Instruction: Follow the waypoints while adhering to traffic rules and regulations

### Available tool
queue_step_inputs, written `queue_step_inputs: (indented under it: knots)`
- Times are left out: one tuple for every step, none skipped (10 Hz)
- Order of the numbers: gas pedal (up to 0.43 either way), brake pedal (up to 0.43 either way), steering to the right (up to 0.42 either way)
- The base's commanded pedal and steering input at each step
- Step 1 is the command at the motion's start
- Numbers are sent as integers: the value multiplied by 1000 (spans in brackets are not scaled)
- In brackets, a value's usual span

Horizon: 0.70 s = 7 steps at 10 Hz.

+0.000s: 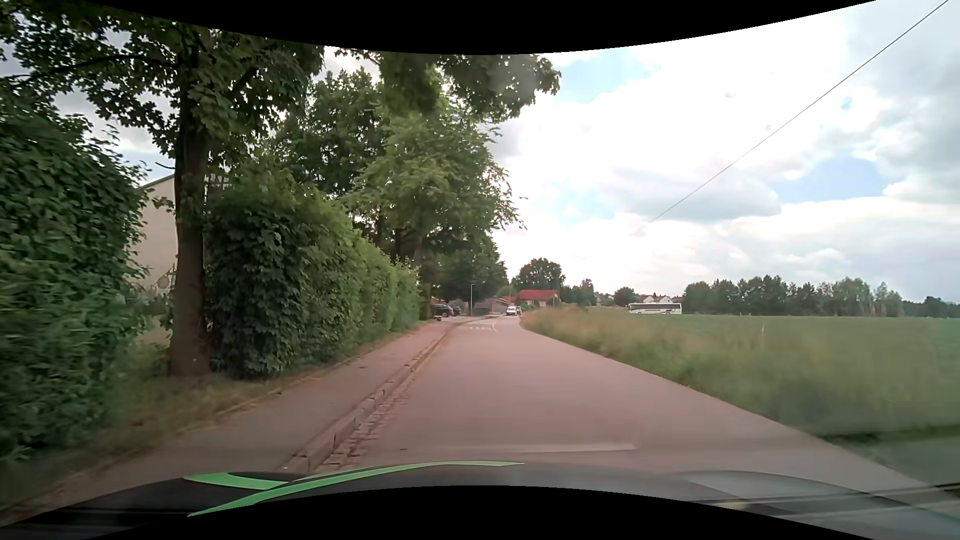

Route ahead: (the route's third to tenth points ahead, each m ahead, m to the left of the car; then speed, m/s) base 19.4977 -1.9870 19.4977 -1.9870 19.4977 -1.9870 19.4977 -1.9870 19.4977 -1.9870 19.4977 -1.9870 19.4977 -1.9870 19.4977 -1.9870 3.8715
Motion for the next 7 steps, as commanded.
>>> queue_step_inputs:
  knots:
    - [0,0,4]
    - [0,0,3]
    - [0,0,0]
    - [0,0,0]
    - [0,0,-1]
    - [0,0,-2]
    - [0,0,-2]
